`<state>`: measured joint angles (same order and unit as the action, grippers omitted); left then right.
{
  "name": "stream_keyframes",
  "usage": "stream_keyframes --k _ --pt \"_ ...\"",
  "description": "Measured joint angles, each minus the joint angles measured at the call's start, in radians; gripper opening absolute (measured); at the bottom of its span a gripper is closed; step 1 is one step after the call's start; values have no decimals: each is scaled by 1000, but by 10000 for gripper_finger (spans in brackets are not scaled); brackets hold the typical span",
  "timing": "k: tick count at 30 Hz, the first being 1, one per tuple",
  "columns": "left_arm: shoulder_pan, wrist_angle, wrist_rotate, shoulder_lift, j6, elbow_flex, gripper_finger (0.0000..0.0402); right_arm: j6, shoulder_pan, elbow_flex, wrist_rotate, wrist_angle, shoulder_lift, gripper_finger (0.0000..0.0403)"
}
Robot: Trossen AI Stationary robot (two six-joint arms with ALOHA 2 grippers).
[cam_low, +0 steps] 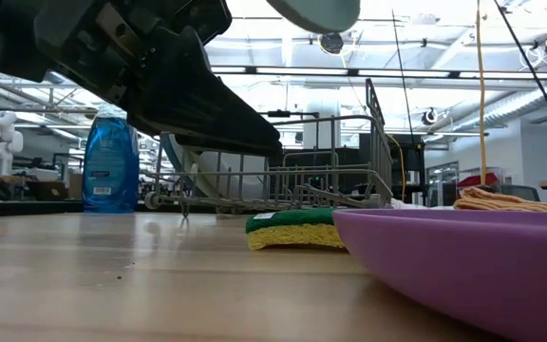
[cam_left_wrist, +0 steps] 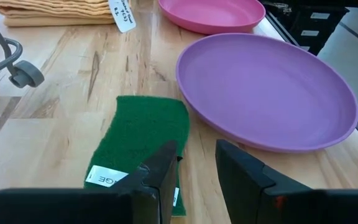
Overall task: Sort dishes
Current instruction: Put the small light blue plate in the dish rack
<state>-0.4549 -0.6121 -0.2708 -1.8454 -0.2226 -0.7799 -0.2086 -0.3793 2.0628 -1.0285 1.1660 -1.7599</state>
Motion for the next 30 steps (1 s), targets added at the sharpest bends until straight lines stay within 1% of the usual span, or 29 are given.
stream_keyframes --k 3,5,9,12,16,20,22,25,27,30 --pt "0 0 0 0 0 0 112 -23 28 0 -33 0 0 0" --pt "0 0 0 0 0 0 112 -28 48 0 -76 0 0 0" --pt "-5 -4 0 0 0 0 112 -9 95 0 -243 0 0 0" --pt "-5 -10 0 0 0 0 112 32 135 0 -323 1 0 0" --pt "-7 -38 0 0 -7 0 112 109 186 0 -329 40 0 0" --pt "-19 -147 4 0 22 0 112 294 224 0 -309 178 0 0" --pt "-24 -176 5 0 47 0 112 391 232 -5 -309 260 0 0" --pt "-26 -189 5 0 64 0 112 492 235 -48 -339 327 8 0" --pt "-26 -208 1 0 79 0 112 545 235 -95 -351 334 21 0" --pt "-26 -248 -32 1 102 0 112 581 235 -186 -358 318 58 0"
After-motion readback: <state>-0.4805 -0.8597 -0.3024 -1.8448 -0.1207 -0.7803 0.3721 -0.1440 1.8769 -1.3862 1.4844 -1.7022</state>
